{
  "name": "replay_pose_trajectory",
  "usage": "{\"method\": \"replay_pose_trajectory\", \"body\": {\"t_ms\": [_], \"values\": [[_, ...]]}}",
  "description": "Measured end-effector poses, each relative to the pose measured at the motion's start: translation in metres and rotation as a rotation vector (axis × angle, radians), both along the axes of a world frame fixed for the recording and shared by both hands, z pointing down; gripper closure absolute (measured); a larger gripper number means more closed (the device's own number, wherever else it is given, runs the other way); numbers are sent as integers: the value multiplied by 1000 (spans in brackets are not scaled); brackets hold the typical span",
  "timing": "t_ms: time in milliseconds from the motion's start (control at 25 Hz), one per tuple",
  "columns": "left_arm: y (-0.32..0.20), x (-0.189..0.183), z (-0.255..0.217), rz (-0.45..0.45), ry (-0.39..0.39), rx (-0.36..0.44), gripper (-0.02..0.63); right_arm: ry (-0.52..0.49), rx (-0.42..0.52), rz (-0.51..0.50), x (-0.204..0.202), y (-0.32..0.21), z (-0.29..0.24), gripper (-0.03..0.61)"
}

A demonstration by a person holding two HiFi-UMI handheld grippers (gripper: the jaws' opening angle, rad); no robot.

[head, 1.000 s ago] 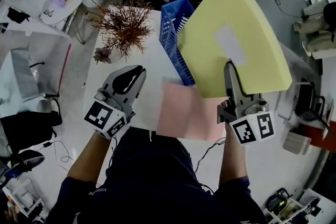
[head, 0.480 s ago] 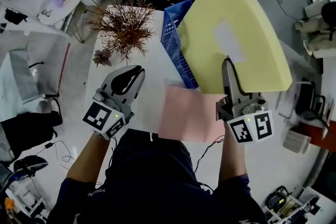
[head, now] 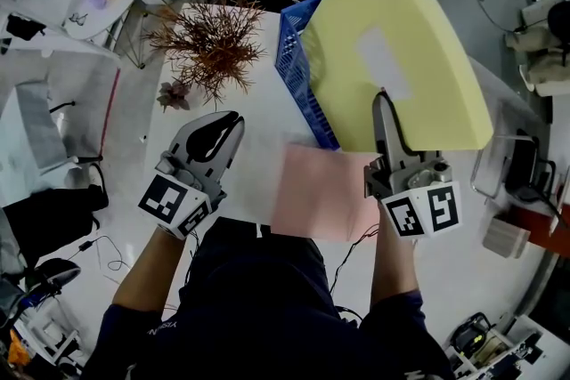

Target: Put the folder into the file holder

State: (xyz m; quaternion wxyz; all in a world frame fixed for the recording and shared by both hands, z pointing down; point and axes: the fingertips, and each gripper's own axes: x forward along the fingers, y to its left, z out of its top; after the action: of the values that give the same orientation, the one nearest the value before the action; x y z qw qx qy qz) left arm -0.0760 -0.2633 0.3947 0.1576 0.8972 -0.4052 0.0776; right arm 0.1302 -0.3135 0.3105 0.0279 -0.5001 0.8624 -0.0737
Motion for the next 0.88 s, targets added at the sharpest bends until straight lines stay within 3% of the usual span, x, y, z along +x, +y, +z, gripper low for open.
{"method": "replay_pose_trajectory", "body": {"t_ms": [880], "values": [[8, 5, 26, 18, -40, -66, 558, 1, 15, -35, -10, -11, 35, 416]]}}
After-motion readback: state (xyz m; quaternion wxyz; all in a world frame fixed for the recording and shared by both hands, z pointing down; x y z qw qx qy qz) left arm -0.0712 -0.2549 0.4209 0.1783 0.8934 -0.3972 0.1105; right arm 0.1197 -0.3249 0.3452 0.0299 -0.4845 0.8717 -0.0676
